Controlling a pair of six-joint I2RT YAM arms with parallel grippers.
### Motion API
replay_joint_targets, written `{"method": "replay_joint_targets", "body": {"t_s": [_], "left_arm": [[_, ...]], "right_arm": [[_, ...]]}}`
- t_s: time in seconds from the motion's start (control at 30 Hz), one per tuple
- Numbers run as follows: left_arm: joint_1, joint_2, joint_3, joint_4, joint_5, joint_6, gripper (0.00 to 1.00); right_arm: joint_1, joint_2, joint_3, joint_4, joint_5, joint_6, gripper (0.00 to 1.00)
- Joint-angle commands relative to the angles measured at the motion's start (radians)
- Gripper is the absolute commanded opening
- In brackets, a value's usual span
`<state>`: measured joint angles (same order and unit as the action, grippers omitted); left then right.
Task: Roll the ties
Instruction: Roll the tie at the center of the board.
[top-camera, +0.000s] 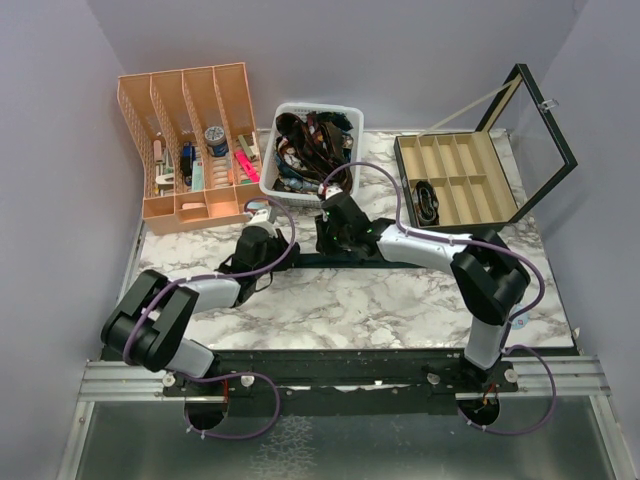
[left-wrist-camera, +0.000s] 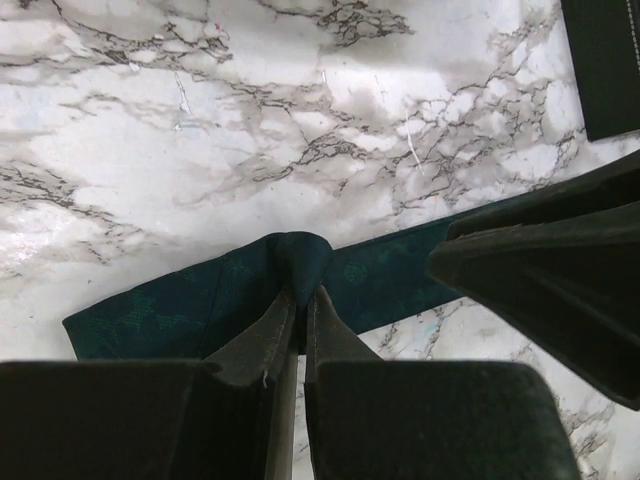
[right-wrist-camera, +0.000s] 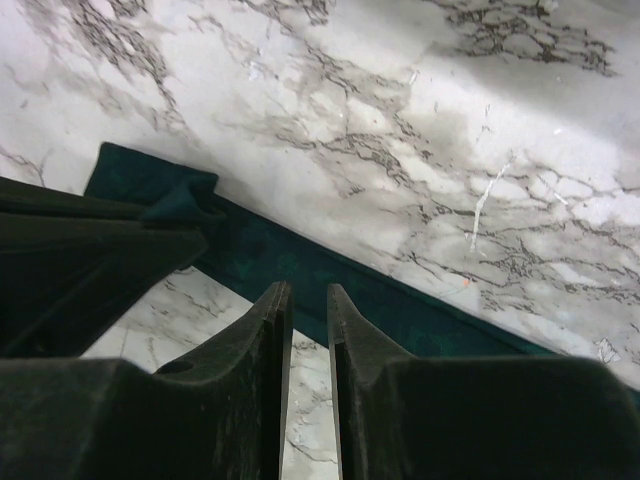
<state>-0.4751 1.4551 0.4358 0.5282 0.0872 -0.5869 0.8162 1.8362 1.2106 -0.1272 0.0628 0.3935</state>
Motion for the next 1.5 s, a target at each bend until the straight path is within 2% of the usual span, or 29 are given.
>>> {"method": "replay_joint_targets", "body": {"t_s": [0.0, 0.2, 0.67, 0.87, 1.0, 1.17, 1.27, 1.4, 1.47], "left_arm": [[-0.007, -0.041, -0.006, 0.036, -0.055, -0.018, 0.05], [-0.007, -0.039, -0.002, 0.035, -0.054, -0.017, 0.05], [-0.007, -0.065, -0.031, 0.035, -0.136, -0.027, 0.09], [-0.009, -0.008, -0.007, 0.035, -0.07, -0.006, 0.1], [-0.016, 0.01, -0.01, 0.033, -0.08, 0.007, 0.1], [-0.021, 0.038, 0.0, 0.032, -0.036, 0.022, 0.14], [-0.022, 0.041, 0.015, 0.031, 0.004, 0.037, 0.2], [-0.022, 0.005, 0.014, 0.032, -0.014, 0.005, 0.44], [-0.022, -0.017, 0.021, 0.03, -0.009, 0.004, 0.49]], "right_arm": [[0.002, -0.018, -0.025, 0.04, -0.023, 0.001, 0.26], [0.003, 0.028, -0.007, 0.045, -0.098, 0.005, 0.26], [0.002, 0.022, -0.009, 0.054, -0.107, 0.001, 0.26], [0.003, 0.033, -0.004, 0.061, -0.129, 0.006, 0.26], [0.002, 0.031, -0.005, 0.057, -0.125, 0.004, 0.26], [0.002, 0.032, -0.003, 0.064, -0.136, 0.008, 0.27], [-0.005, 0.037, 0.001, 0.071, -0.156, 0.025, 0.28], [-0.032, 0.04, -0.004, 0.084, -0.212, 0.062, 0.3], [-0.043, 0.033, -0.009, 0.087, -0.217, 0.069, 0.3]]}}
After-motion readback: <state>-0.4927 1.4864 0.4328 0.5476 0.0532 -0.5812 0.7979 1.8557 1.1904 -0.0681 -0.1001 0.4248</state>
